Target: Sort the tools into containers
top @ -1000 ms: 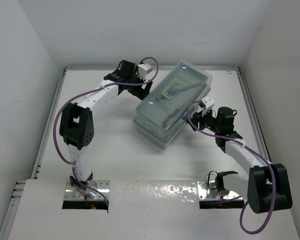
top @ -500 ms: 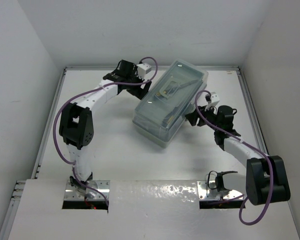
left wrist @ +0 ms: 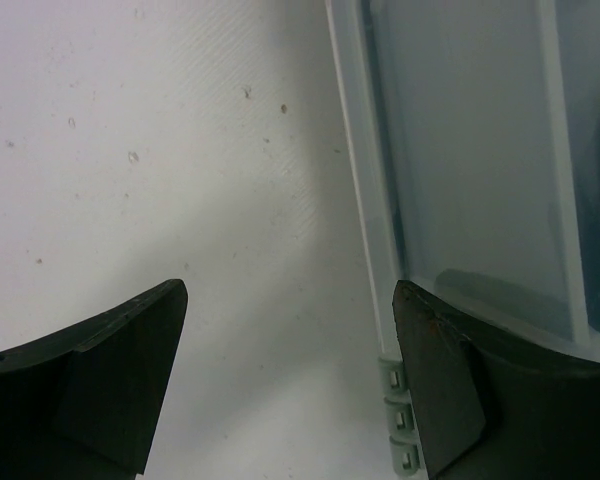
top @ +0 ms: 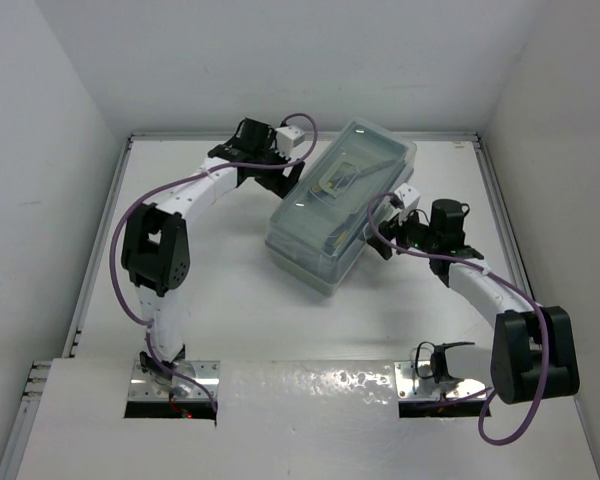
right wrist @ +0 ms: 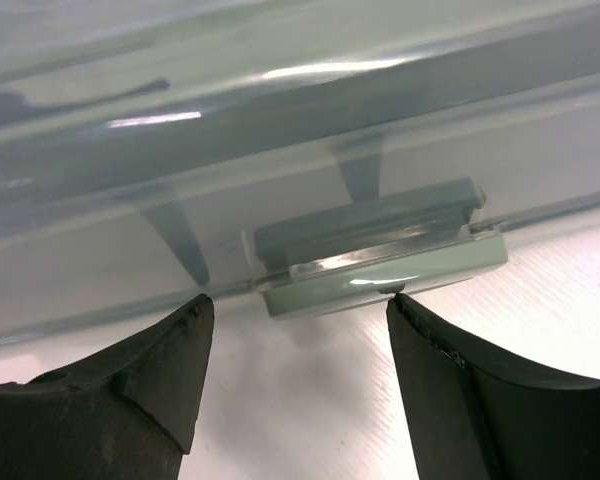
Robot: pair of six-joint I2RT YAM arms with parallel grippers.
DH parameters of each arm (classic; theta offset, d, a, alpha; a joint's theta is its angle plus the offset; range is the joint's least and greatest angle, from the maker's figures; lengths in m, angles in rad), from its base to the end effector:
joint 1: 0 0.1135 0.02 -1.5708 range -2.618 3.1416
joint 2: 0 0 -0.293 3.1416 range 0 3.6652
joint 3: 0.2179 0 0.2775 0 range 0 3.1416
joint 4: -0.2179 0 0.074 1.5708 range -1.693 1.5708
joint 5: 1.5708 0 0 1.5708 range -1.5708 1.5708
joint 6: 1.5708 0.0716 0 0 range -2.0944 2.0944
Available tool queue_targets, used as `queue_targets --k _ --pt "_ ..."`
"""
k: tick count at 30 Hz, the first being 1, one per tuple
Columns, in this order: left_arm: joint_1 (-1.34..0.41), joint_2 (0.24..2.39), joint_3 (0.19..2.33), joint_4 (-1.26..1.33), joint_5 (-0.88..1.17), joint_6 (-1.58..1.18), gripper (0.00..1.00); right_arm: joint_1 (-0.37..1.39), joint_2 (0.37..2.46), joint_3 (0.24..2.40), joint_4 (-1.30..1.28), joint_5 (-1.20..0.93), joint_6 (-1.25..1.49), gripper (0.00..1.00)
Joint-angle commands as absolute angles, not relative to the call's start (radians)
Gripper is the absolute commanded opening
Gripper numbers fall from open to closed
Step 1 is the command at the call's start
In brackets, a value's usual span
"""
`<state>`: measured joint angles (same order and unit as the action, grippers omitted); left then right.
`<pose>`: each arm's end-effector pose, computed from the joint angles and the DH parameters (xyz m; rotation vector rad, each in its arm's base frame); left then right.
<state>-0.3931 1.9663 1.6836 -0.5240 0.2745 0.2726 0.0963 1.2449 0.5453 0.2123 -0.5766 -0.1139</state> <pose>0.4625 -0.2128 0.2627 0.8981 2.1955 -0.3838 0.2854 0.0668 0.1998 -0.5618 1.9414 0.5795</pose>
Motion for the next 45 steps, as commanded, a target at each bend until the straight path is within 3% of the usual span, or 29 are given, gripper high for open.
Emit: queue_targets --k 1,12,22,30,36,39,45 --pt "-0.417 2.009 1.767 -0.550 0.371 0.278 0.81 0.115 1.259 0.568 0.159 -0.623 -0.253 0.69" --pt "-0.489 2.151 1.946 -0.603 0.554 0.373 0.81 0.135 1.270 0.519 0.310 -0.575 -0.169 0.62" --pt "-0.603 2.256 2.094 -0.680 0.802 0.486 0.83 0.296 1.200 0.364 0.586 -0.425 -0.032 0.59" --pt "-0.607 2.286 2.152 -0.692 0.903 0.502 0.86 0.305 1.065 0.314 0.522 -0.322 -0.054 0.58" --pt "-0.546 2.272 2.183 -0.490 0.712 0.125 1.00 0.305 1.083 0.379 0.381 -0.313 -0.092 0.60" --pt "-0.484 2.237 2.169 -0.387 0.539 -0.035 1.00 0.305 1.097 0.393 0.385 -0.318 -0.083 0.60" --pt "-0.417 2.226 2.312 -0.419 0.384 -0.042 1.00 0.305 1.092 0.350 0.491 -0.293 -0.012 0.60"
